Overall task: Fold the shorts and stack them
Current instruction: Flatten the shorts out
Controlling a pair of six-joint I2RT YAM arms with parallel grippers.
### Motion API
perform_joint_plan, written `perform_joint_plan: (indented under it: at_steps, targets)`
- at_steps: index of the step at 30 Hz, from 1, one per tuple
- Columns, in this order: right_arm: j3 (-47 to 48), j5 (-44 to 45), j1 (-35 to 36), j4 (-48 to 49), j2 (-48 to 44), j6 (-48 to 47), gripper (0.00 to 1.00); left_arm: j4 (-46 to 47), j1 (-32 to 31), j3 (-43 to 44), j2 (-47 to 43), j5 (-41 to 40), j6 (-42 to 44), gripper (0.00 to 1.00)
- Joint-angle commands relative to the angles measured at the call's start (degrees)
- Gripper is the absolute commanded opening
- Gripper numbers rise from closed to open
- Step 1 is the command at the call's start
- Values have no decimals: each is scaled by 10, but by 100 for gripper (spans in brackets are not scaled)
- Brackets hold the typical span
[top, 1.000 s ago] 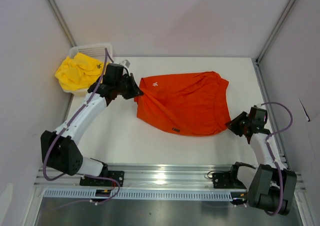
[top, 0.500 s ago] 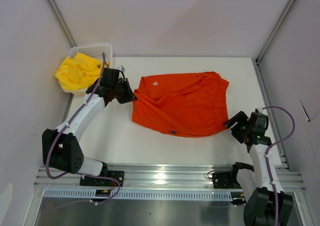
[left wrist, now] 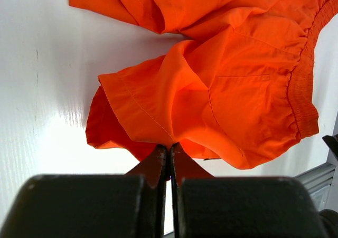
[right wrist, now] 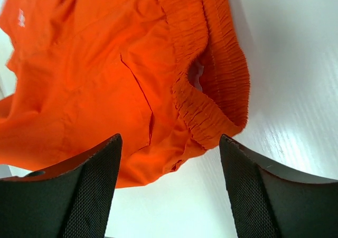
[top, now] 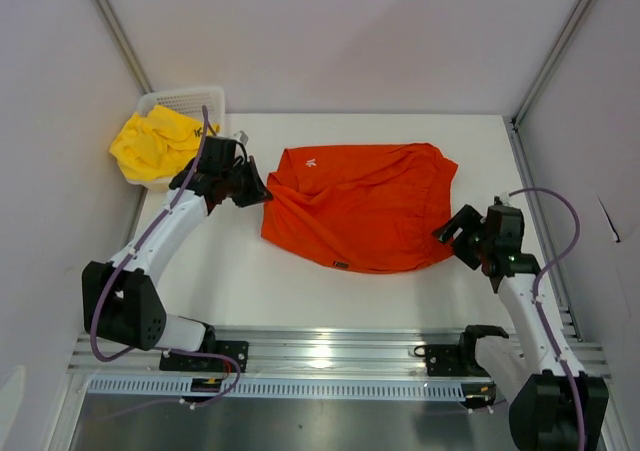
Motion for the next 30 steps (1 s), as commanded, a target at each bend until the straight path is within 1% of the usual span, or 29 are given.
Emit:
perform_joint_plan:
  at_steps: [1, 2, 5, 9, 13, 19, 21, 30]
  targets:
    - [24, 31, 30, 19, 50, 14, 77, 11, 5, -4, -22, 8, 12, 0]
    - [23, 38, 38, 29, 75, 18, 78, 12, 5, -4, -23, 9, 12, 0]
    - [25, 51, 64, 38, 113, 33, 82, 12, 5, -5, -27, 10, 12, 0]
    - [30, 91, 70, 23, 144, 45, 82, 10, 5, -6, -29, 13, 12, 0]
    - [26, 112, 69, 8, 149, 64, 82, 12, 5, -7, -33, 13, 12, 0]
    - [-17, 140, 68, 13, 110, 116, 76, 15, 5, -12, -34, 17, 13, 0]
    - [-30, 137, 68, 26, 109, 126, 76, 16, 5, -13, -34, 19, 14, 0]
    - [-38, 131, 63, 64, 172, 168, 78, 25, 5, -36, -41, 17, 14, 0]
